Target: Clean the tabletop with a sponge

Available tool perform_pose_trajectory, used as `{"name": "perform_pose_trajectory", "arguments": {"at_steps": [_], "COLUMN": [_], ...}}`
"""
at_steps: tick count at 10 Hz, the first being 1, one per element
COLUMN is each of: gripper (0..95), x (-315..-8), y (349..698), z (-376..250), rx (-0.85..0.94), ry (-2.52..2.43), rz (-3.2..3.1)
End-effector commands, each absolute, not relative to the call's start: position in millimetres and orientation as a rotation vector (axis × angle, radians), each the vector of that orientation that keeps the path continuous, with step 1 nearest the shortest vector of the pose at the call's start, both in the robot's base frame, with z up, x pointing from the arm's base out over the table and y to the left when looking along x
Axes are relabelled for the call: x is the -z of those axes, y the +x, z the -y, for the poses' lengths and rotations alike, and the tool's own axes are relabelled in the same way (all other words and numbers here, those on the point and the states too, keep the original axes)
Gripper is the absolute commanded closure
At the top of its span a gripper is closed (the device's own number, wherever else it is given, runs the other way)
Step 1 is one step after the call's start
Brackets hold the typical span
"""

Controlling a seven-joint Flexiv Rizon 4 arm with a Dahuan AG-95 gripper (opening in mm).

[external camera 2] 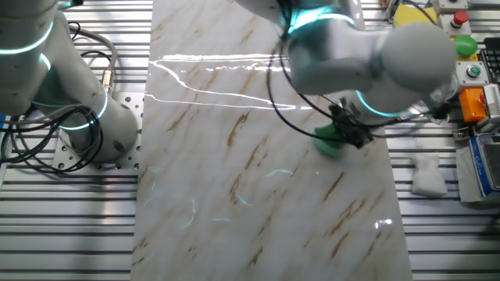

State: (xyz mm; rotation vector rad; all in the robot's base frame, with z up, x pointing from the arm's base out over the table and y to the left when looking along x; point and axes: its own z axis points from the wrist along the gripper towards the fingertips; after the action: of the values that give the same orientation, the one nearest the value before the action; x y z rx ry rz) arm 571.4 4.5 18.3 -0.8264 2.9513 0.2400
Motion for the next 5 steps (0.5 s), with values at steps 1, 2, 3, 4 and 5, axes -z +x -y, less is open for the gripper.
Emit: {"name": "perform_pose_trajectory", "arguments": {"at_steps": [1,2,3,4,5], "gripper": [95.0,95.0,95.0,95.0,95.0], "x": [-19.1,-17.0,-17.0,-12.4,-11.7], "y": [567.5,564.4,564.4,558.0,555.3], "z": [-14.6,-24.9,-24.9,-48.0,-57.2], "rx": [-0.259,-0.26,-0.26,-0.256,-0.249], "ry": [-0.797,-0.764,-0.764,-0.698,-0.675], "rz": [-2.963,-2.973,-2.973,-2.993,-3.003]}}
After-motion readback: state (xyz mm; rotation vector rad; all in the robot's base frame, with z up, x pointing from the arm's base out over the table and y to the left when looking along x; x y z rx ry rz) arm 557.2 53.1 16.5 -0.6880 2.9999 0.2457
